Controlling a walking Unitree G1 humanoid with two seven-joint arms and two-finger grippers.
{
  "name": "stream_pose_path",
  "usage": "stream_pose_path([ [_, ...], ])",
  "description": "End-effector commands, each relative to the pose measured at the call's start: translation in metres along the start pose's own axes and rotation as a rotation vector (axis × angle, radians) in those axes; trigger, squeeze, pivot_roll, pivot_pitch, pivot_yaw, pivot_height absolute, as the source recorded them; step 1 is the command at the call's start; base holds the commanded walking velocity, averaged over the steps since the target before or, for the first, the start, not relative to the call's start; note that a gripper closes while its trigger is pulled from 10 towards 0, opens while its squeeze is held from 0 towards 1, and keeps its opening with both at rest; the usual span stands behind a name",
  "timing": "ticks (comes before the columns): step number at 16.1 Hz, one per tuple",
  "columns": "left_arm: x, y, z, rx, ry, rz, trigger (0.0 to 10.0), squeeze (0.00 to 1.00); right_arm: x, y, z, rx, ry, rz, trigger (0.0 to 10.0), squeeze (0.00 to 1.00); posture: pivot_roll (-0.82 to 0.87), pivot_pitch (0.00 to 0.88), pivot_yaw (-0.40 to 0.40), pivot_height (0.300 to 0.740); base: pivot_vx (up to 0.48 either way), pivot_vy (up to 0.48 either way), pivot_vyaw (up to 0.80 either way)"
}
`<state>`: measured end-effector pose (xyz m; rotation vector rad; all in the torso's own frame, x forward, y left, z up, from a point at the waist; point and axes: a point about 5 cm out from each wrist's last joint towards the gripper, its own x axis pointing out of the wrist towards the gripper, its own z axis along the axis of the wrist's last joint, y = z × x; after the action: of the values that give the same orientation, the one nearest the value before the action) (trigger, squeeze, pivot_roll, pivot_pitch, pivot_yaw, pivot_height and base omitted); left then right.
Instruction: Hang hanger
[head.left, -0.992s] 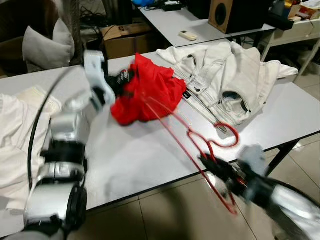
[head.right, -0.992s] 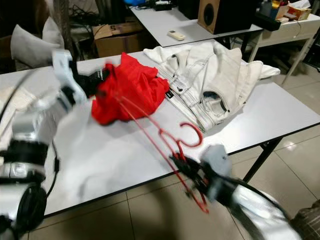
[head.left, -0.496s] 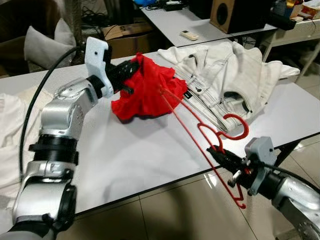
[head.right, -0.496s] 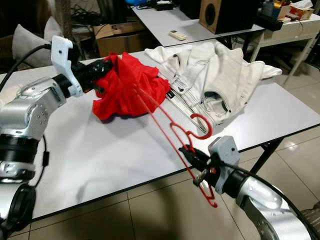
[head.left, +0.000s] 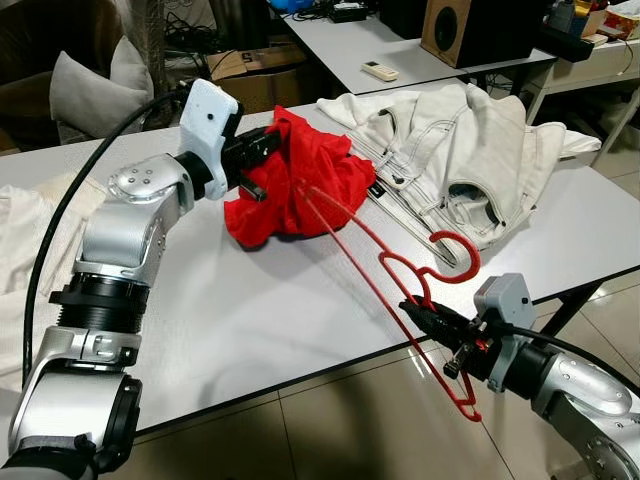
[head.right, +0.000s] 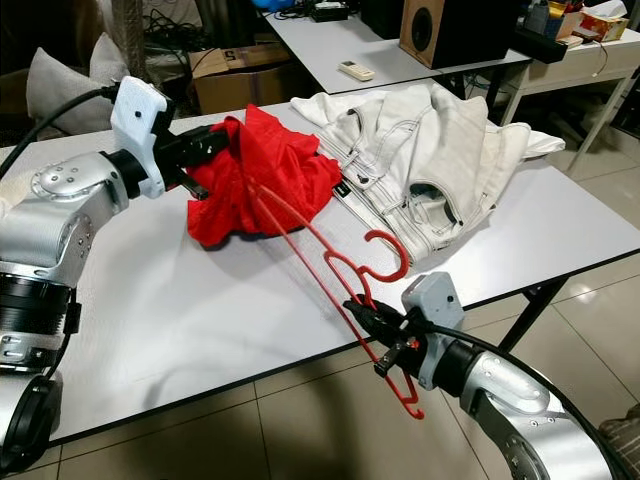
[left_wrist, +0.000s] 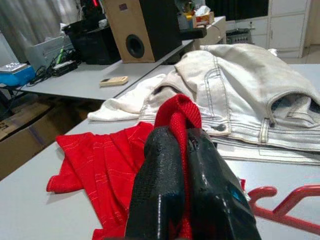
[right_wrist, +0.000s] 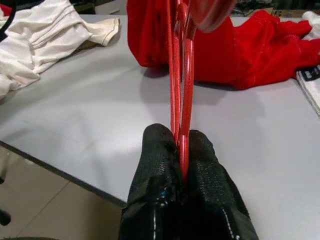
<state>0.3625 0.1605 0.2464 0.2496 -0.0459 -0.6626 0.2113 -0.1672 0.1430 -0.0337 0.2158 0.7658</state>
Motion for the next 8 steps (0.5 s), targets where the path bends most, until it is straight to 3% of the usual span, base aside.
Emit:
stream_pose_path([
  [1, -0.001, -0.008, 0.005, 0.031, -0.001, -0.047, 0.0, 0.00, 0.007, -0.001, 0.003, 0.005, -0.007, -0.023, 10.0, 0.00, -0.14, 0.000, 0.075, 0.740, 0.000, 0.000, 0.00],
  [6, -0.005, -0.031, 0.004, 0.048, 0.047, -0.205, 0.0, 0.00, 0.033, 0.003, 0.008, 0.034, -0.040, -0.050, 10.0, 0.00, -0.13, 0.000, 0.069, 0.740, 0.000, 0.000, 0.00],
  [8, -0.004, -0.034, 0.004, 0.039, 0.040, -0.190, 0.0, 0.00, 0.041, 0.009, 0.010, 0.050, -0.045, -0.019, 10.0, 0.00, -0.13, 0.000, 0.065, 0.740, 0.000, 0.000, 0.00],
])
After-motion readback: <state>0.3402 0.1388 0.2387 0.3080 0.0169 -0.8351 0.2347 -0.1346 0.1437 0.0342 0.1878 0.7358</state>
